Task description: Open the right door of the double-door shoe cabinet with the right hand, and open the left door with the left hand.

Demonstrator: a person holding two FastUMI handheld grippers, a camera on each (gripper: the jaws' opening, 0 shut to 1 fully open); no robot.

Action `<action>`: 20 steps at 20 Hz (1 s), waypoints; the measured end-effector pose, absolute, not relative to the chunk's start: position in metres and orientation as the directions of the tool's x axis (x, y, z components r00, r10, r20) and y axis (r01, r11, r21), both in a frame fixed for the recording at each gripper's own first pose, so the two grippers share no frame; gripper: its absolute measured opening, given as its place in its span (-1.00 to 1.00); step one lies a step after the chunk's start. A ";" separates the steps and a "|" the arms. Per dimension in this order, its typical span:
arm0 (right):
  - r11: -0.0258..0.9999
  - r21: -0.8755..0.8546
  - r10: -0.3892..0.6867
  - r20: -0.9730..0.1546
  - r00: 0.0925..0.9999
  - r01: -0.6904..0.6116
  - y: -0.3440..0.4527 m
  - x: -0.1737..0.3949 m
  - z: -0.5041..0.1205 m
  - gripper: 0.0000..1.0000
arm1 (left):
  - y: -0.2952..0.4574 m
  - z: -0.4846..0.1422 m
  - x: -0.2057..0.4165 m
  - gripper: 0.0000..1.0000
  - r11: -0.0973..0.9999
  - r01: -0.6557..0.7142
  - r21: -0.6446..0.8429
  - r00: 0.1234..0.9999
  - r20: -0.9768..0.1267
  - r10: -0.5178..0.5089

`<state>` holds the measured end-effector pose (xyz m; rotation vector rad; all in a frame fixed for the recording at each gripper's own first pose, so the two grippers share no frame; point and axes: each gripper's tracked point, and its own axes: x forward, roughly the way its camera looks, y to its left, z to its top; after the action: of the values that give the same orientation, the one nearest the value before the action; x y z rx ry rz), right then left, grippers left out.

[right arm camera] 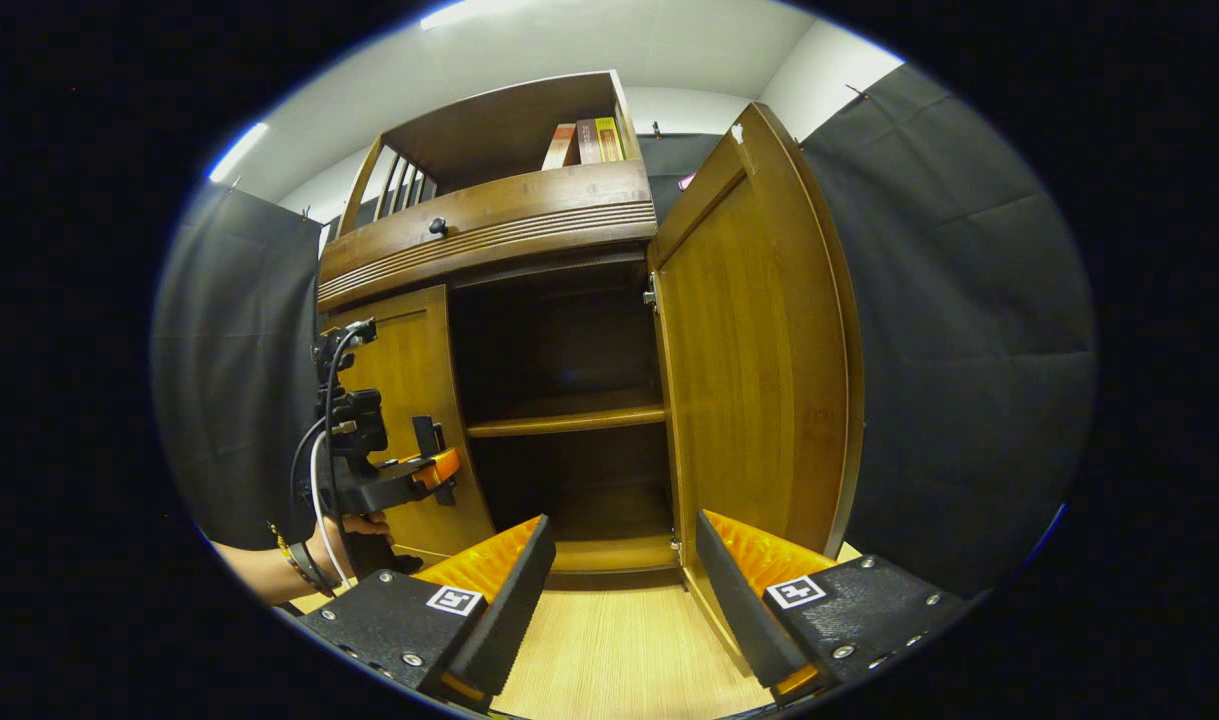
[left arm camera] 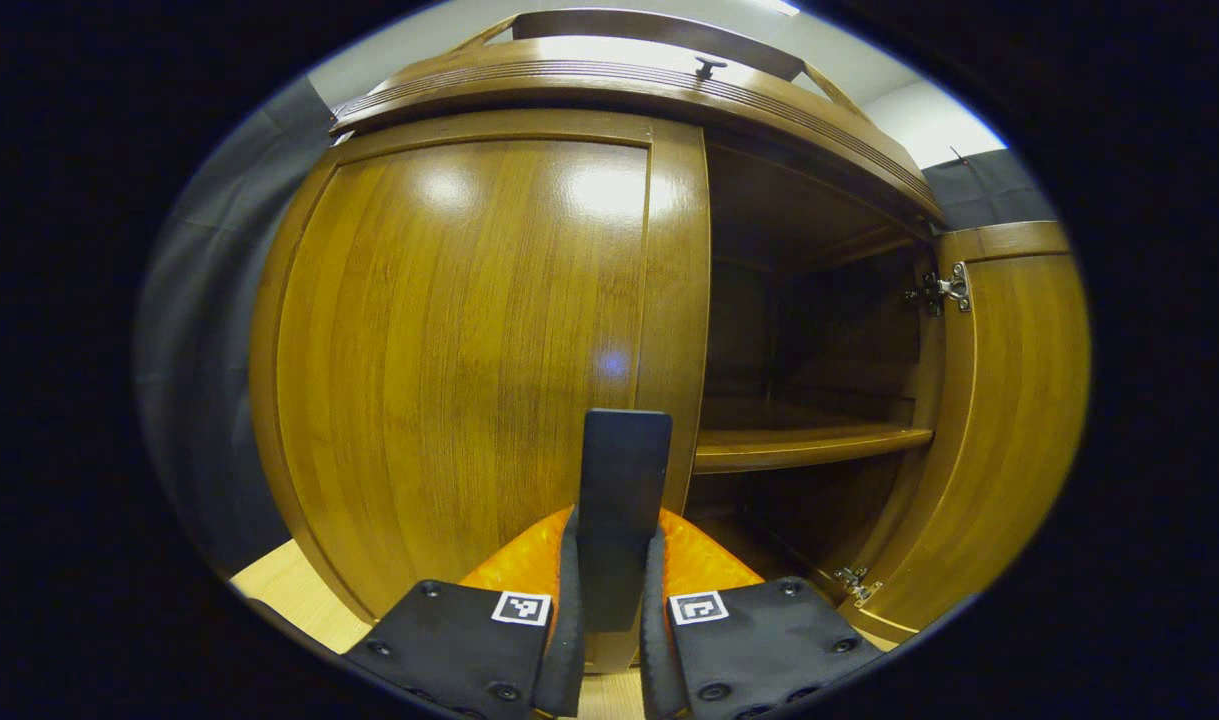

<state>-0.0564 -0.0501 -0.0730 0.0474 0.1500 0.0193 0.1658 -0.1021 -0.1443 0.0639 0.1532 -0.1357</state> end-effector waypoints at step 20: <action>0.997 0.013 0.074 -0.159 0.985 -0.072 -0.015 -0.065 -0.078 0.76 | -0.038 -0.113 0.025 -0.41 0.993 0.101 0.060 0.984 -0.151 -0.091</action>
<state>-0.0646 -0.0151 -0.0780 0.0074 0.1599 0.0733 0.0251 -0.0379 -0.1125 0.0679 0.1482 -0.0964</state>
